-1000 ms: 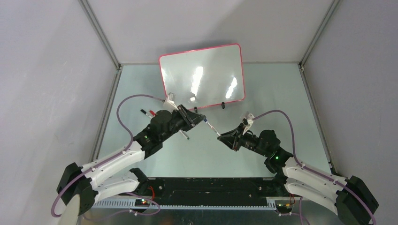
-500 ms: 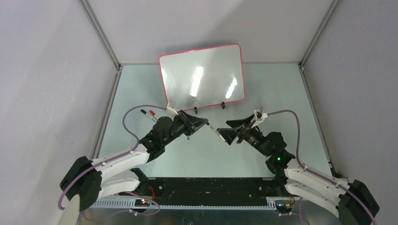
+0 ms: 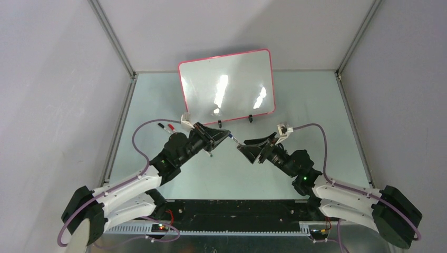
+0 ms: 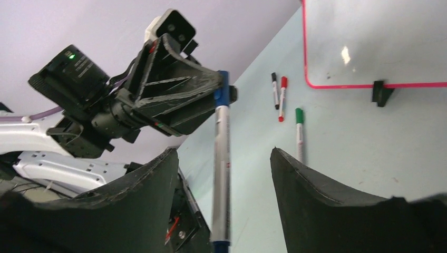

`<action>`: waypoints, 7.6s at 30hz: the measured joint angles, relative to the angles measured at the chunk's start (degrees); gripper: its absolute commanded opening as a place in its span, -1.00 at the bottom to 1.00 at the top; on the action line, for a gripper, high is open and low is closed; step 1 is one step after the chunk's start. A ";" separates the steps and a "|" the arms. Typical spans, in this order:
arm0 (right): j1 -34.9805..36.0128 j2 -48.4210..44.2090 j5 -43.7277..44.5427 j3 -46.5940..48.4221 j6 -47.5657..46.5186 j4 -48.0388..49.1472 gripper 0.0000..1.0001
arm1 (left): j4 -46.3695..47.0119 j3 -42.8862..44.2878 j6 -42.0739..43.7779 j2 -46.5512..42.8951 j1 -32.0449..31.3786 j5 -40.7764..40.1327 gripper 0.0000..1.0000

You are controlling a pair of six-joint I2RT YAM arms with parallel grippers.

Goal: Write a sentence on the whiteboard
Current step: Open the whiteboard marker at the center of the board, then place the pen cap at the center of the board.

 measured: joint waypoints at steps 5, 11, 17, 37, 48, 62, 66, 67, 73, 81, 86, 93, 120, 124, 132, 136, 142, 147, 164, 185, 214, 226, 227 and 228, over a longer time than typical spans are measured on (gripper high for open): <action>3.76 2.08 2.08 1.16 -0.20 1.66 0.14 | -1.22 0.00 -0.07 0.00 0.00 -0.15 -1.00; 4.83 3.69 3.69 1.49 -0.04 4.17 -0.12 | -1.27 -0.02 -0.26 -0.04 -0.02 -1.09 -1.00; 5.49 4.72 4.81 1.55 -0.02 5.09 -0.08 | -1.33 -0.02 -0.61 -0.66 -0.26 -2.12 -1.00; 6.08 7.65 5.33 2.86 0.02 6.91 -0.16 | -1.01 -0.02 -1.09 -1.11 -1.05 -3.23 -1.00; 6.73 9.73 5.86 3.76 0.42 9.62 -0.05 | -1.51 -2.10 -1.60 -4.63 -1.16 -5.53 -1.00; 7.41 12.35 5.90 4.92 0.46 11.17 -0.03 | -0.83 -4.98 -4.72 -7.15 -1.20 -8.22 -1.00; 7.56 13.14 5.88 4.92 0.46 11.63 -0.02 | -0.31 -5.66 -5.88 -7.15 -1.20 -8.57 -1.00; 7.65 13.22 5.88 4.98 0.44 11.65 -0.01 | -0.26 -5.66 -6.01 -7.19 -1.22 -8.57 -1.00; 7.98 13.49 5.88 5.35 0.39 11.74 0.16 | -0.37 -5.66 -6.03 -7.96 -1.27 -8.74 -1.00; 8.13 13.31 6.08 5.35 0.22 11.54 0.10 | -2.21 -5.66 -5.99 -11.04 -1.27 -10.34 -1.00; 8.26 13.49 6.05 5.35 0.28 11.80 0.04 | -2.73 -5.66 -5.99 -10.62 -1.29 -10.49 -1.00; 8.28 14.40 6.08 5.51 0.39 12.48 -0.01 | -2.73 -5.64 -5.99 -9.22 -1.57 -10.47 -1.00; 8.50 14.73 7.30 6.34 0.44 11.41 0.14 | -4.15 -4.90 -5.55 -10.05 -1.79 -11.37 -1.00; 8.50 15.30 7.32 6.36 0.46 11.63 0.15 | -4.15 -4.90 -5.57 -8.92 -1.79 -11.32 -1.00; 8.50 16.00 7.32 6.36 0.48 11.63 0.14 | -3.74 -4.87 -5.57 -8.22 -1.79 -11.08 -1.00; 8.50 16.00 7.32 6.36 0.48 11.63 0.14 | -3.80 -4.52 -5.57 -8.26 -1.79 -11.10 -1.00; 8.50 16.00 7.34 6.36 0.48 11.65 0.03 | -3.76 -3.56 -5.55 -8.76 -1.81 -11.13 -1.00; 8.52 16.02 7.32 6.36 0.48 11.85 -0.01 | -3.34 -3.56 -5.57 -8.33 -2.19 -11.08 -1.00; 8.55 16.09 7.80 6.36 0.50 12.85 -0.62 | -2.19 -3.56 -5.62 -7.67 -2.69 -11.13 -1.00; 8.98 5.66 7.61 5.55 0.26 -1.57 -1.00 | -13.33 -4.31 -1.01 -18.27 1.92 -17.18 -1.00; -4.02 12.24 2.34 21.49 -13.62 -43.10 -1.00 | -54.21 1.88 17.07 -7.30 13.49 -28.94 -1.00; -2.62 13.40 11.89 21.51 -4.46 -47.45 -1.00 | -51.80 1.86 21.59 -1.18 15.93 -24.81 -0.90; -3.02 13.07 12.24 21.51 -4.52 -47.78 -1.00 | -51.15 1.86 21.64 -0.61 16.22 -24.24 -0.90; -3.32 12.70 12.57 21.53 -4.70 -48.04 -1.00 | -50.18 1.84 21.70 0.13 16.70 -23.50 -0.90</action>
